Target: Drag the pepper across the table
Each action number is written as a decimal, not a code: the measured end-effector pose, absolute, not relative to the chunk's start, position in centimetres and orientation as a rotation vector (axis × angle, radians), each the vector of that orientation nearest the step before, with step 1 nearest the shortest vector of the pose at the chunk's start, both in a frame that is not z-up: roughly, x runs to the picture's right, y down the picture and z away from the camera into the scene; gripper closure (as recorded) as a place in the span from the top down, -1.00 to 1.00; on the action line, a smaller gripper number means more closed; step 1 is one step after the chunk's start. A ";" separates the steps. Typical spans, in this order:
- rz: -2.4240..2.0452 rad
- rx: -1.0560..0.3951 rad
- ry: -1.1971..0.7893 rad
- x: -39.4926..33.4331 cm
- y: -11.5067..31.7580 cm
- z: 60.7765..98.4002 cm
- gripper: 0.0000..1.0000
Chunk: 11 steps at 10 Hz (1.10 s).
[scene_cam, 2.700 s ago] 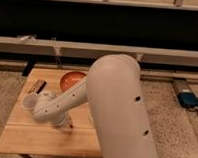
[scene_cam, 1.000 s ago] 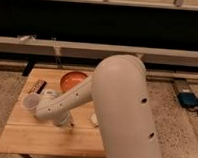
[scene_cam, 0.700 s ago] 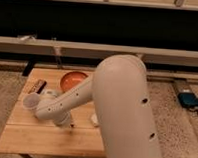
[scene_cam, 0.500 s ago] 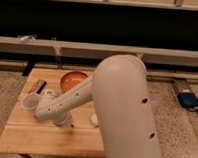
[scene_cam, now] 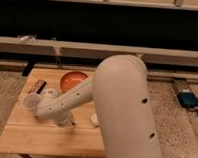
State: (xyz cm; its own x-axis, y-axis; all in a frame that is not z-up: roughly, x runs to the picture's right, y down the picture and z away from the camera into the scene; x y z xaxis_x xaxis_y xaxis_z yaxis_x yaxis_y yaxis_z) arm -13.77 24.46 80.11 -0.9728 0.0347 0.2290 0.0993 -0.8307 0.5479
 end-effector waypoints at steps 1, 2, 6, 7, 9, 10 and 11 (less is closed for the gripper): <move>-2.948 -0.362 -0.904 -13.6 24.5 80.2 -0.63; -2.940 -0.370 -0.905 -13.2 24.5 80.3 -0.63; -2.904 -0.394 -0.914 -11.3 24.8 80.7 -0.63; -2.895 -0.398 -0.915 -10.9 24.9 80.7 -0.63; -2.891 -0.402 -0.916 -10.7 24.9 80.7 -0.63; -2.891 -0.403 -0.916 -10.7 24.9 80.7 -0.63; -2.890 -0.404 -0.916 -10.6 24.9 80.7 -0.63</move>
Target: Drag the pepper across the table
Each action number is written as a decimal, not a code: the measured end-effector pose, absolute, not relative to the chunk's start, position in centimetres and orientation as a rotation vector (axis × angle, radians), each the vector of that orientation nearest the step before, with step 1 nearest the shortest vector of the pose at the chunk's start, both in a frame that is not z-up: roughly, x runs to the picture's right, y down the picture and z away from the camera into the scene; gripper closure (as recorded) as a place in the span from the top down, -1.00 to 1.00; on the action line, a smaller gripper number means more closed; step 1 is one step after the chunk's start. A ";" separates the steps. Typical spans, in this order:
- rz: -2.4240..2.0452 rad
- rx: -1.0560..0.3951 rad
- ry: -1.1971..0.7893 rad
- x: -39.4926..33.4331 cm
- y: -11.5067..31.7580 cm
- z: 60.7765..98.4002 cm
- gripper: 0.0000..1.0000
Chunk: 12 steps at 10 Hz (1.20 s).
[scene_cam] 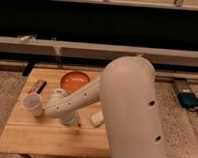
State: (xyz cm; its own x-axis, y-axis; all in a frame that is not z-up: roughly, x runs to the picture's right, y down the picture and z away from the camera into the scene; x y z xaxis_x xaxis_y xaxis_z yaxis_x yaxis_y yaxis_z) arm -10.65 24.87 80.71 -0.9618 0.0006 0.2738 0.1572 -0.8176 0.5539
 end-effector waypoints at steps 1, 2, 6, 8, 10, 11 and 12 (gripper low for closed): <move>-2.877 -0.409 -0.915 -10.0 24.9 80.8 -0.63; -2.863 -0.418 -0.912 -9.1 24.9 80.8 -0.63; -2.853 -0.420 -0.909 -8.7 24.8 80.8 -0.63; -2.813 -0.440 -0.898 -6.4 24.5 81.1 -0.63; -2.771 -0.452 -0.891 -4.5 24.3 81.2 -0.63; -2.763 -0.455 -0.890 -4.2 24.2 81.3 -0.63; -2.753 -0.458 -0.891 -4.0 24.2 81.3 -0.63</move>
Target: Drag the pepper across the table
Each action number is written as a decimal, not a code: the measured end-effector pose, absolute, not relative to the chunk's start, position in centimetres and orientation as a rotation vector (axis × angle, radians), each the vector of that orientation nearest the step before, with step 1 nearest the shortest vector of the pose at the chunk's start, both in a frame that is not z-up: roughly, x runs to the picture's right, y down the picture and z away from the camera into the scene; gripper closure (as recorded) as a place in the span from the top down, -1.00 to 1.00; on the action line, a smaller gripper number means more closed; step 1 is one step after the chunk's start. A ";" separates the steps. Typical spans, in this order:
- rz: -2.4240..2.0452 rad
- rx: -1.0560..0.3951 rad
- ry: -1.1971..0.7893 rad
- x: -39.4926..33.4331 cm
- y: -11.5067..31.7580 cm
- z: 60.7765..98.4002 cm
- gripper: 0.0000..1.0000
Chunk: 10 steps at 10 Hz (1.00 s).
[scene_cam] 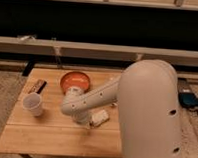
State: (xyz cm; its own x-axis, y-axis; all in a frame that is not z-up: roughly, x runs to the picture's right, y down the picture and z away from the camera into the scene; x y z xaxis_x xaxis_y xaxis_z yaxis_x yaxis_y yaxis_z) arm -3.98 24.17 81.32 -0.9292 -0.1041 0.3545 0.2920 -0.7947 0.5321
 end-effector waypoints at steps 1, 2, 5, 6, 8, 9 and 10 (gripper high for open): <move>-2.743 -0.465 -0.890 -3.5 24.1 81.4 -0.63; -2.738 -0.469 -0.890 -3.3 24.2 81.4 -0.63; -2.722 -0.482 -0.890 -2.5 24.2 81.5 -0.63; -2.723 -0.483 -0.890 -2.5 24.1 81.5 -0.63; -2.722 -0.484 -0.890 -2.4 24.1 81.5 -0.63; -2.710 -0.497 -0.886 -1.6 24.1 81.6 -0.63; -2.692 -0.516 -0.880 0.0 24.0 81.5 -0.63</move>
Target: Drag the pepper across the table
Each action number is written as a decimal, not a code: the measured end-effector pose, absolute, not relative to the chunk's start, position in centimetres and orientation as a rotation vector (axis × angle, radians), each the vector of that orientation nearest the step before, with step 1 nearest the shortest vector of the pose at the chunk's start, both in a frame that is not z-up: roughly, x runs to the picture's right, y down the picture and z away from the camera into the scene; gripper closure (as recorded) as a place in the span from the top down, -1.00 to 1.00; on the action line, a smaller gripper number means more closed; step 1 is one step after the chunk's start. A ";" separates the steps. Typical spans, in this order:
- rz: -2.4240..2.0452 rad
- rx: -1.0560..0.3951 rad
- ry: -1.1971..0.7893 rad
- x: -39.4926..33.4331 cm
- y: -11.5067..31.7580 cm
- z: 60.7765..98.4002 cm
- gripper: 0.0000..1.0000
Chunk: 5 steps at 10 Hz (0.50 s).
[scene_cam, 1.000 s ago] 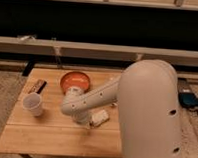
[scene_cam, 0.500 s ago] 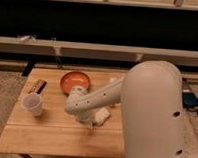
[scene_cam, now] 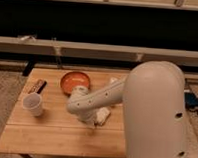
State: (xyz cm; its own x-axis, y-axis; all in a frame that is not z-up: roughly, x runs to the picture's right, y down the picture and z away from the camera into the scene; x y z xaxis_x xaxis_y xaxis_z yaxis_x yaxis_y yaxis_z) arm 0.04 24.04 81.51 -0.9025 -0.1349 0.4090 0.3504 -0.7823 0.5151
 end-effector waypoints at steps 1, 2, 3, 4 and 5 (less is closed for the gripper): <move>-2.681 -0.525 -0.875 1.1 24.0 81.4 -0.63; -2.668 -0.534 -0.868 2.1 23.9 81.4 -0.63; -2.660 -0.538 -0.861 2.7 23.8 81.3 -0.63; -2.655 -0.539 -0.858 3.0 23.8 81.2 -0.63; -2.647 -0.546 -0.854 3.7 23.7 81.1 -0.63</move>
